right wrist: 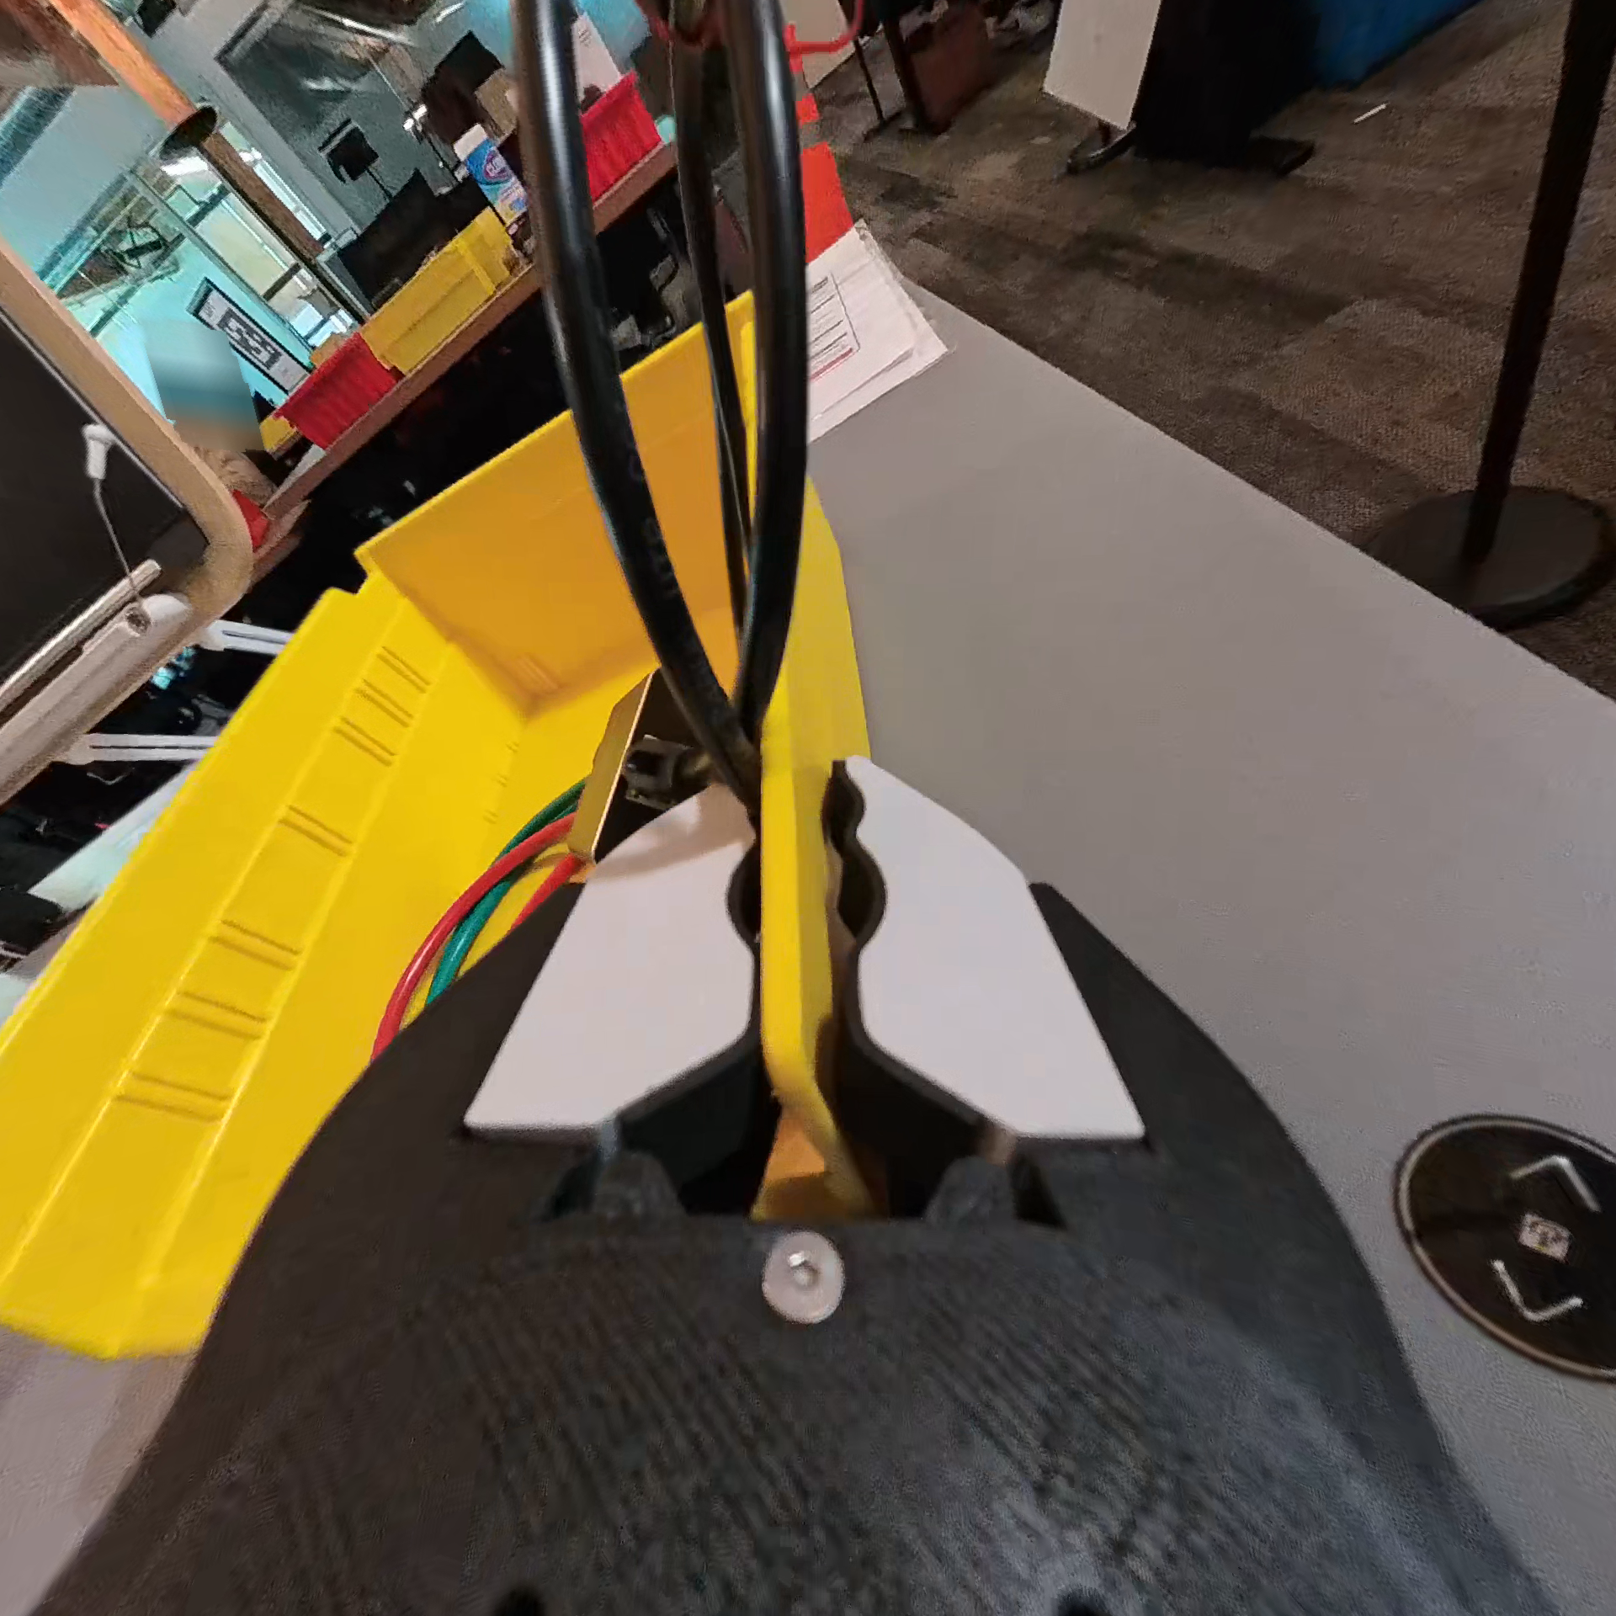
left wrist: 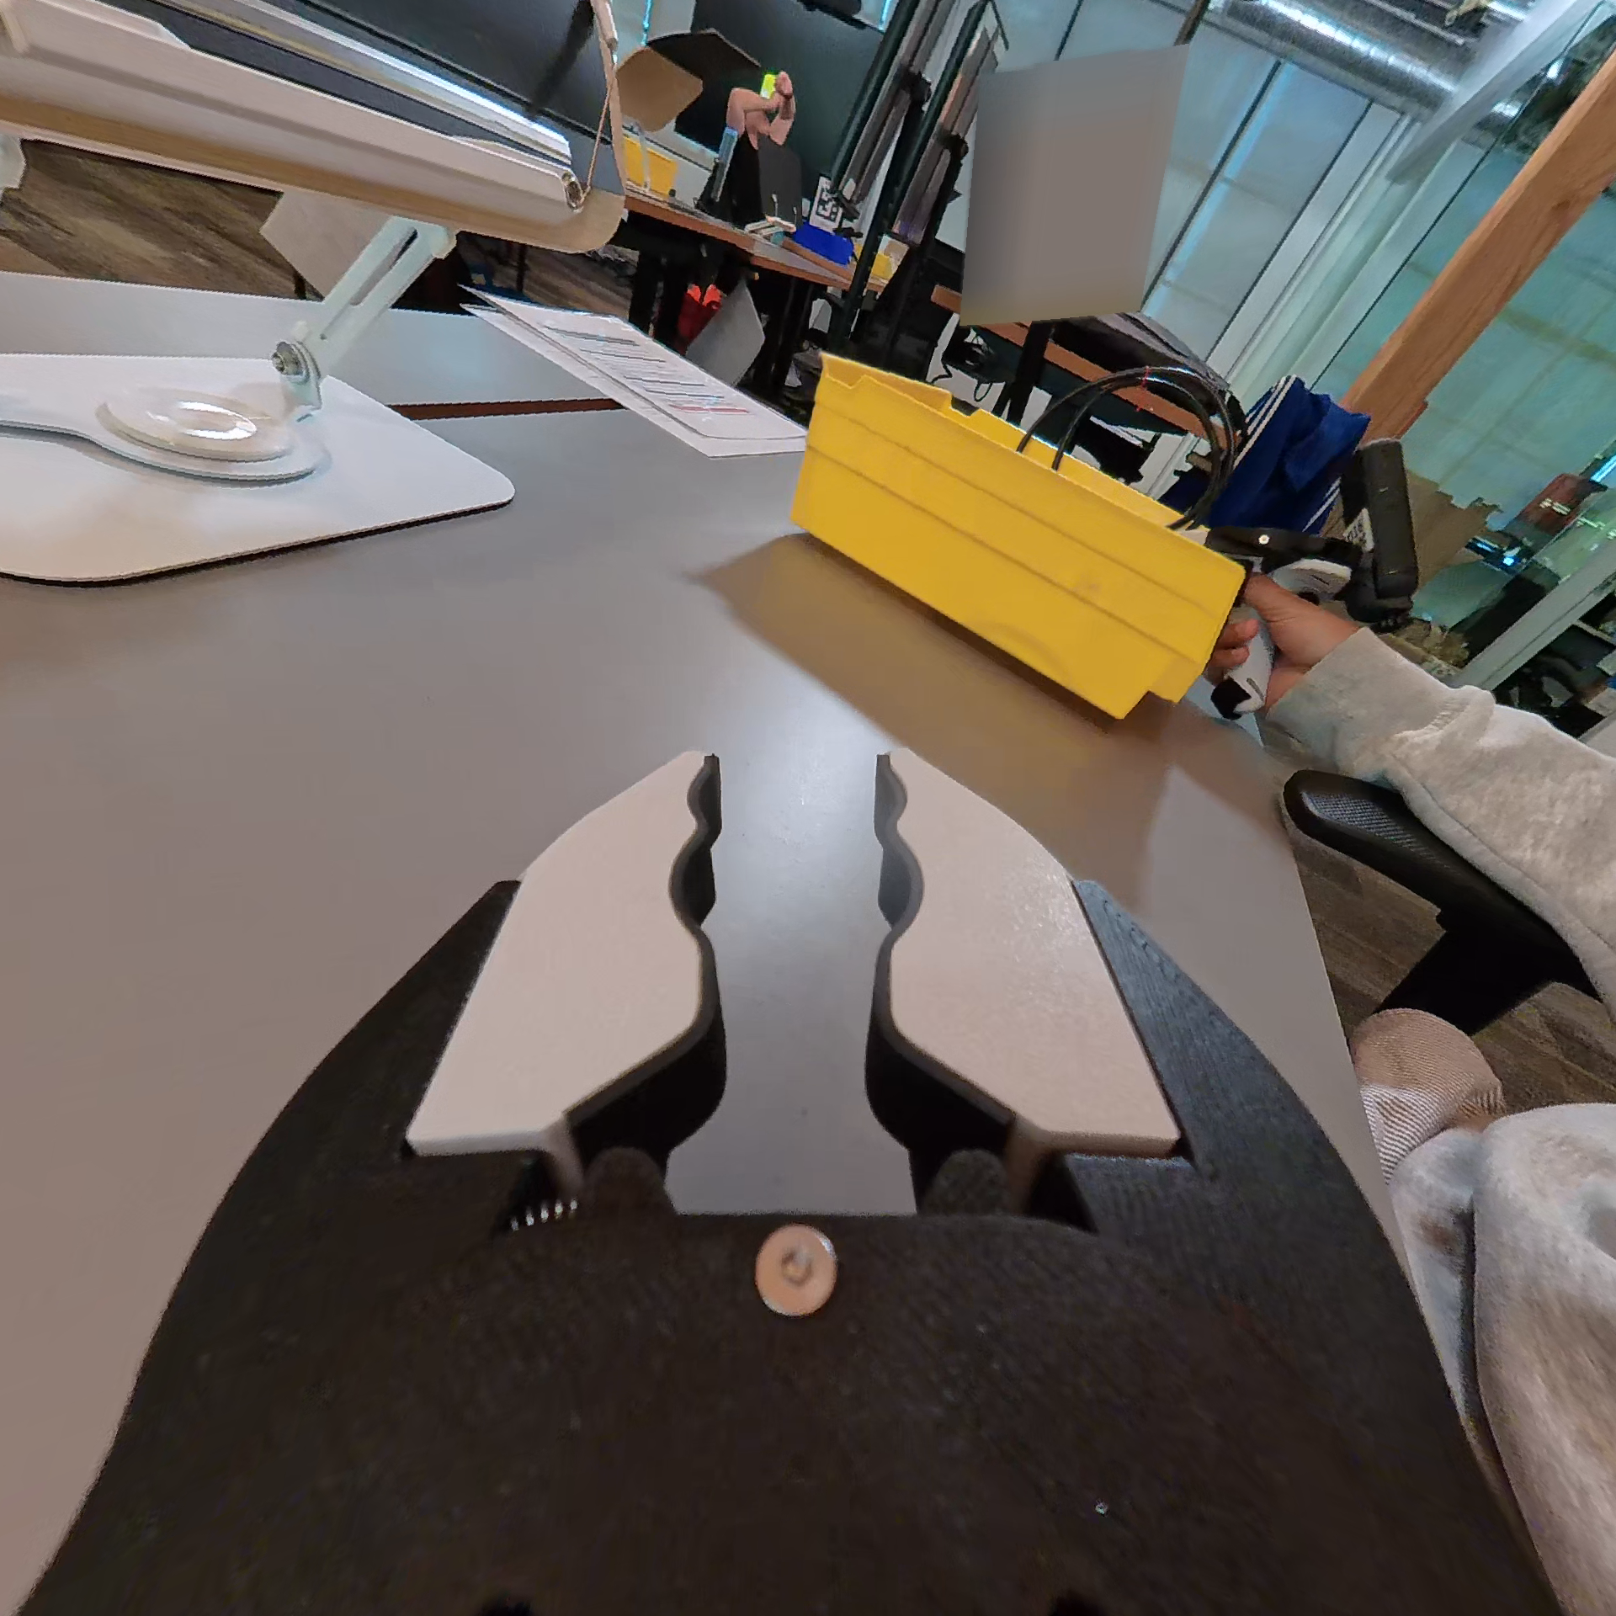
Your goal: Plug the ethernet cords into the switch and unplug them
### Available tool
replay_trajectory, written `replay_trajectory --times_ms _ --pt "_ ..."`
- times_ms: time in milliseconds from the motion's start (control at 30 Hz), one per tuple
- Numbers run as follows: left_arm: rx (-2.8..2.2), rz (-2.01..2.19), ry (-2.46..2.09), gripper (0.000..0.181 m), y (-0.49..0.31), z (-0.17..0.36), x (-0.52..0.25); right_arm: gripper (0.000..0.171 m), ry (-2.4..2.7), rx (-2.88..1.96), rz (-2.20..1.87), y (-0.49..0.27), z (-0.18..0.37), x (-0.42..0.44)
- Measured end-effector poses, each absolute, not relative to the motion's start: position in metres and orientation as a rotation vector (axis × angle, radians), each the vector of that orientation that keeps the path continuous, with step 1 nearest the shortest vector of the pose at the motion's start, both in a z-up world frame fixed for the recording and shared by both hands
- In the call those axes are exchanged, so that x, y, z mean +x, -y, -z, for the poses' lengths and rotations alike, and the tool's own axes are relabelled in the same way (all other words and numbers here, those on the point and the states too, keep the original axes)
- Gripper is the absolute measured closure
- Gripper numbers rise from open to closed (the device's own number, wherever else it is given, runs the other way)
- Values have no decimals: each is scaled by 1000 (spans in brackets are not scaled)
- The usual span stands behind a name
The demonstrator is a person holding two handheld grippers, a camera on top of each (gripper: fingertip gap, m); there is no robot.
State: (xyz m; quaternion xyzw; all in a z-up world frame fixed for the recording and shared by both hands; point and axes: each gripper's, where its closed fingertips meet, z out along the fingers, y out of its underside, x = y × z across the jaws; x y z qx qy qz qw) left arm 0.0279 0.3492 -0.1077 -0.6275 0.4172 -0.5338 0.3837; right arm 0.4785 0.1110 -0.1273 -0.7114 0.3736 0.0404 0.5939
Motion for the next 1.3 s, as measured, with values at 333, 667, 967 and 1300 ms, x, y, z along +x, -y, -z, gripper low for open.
replay_trajectory --times_ms 333,667,967,1300 --pt "-1598 1346 -1054 147 -350 106 26 159 -796 -1594 -122 -117 110 466" --pt "-1641 1276 -1013 144 -348 111 6 159 -630 -1709 -146 -165 107 429" --pt "-1687 1139 -874 143 -349 111 -49 159 -402 -1772 -329 -239 96 344" --pt "-1451 456 -657 131 -345 33 -139 159 -138 -1887 -441 -293 108 256"
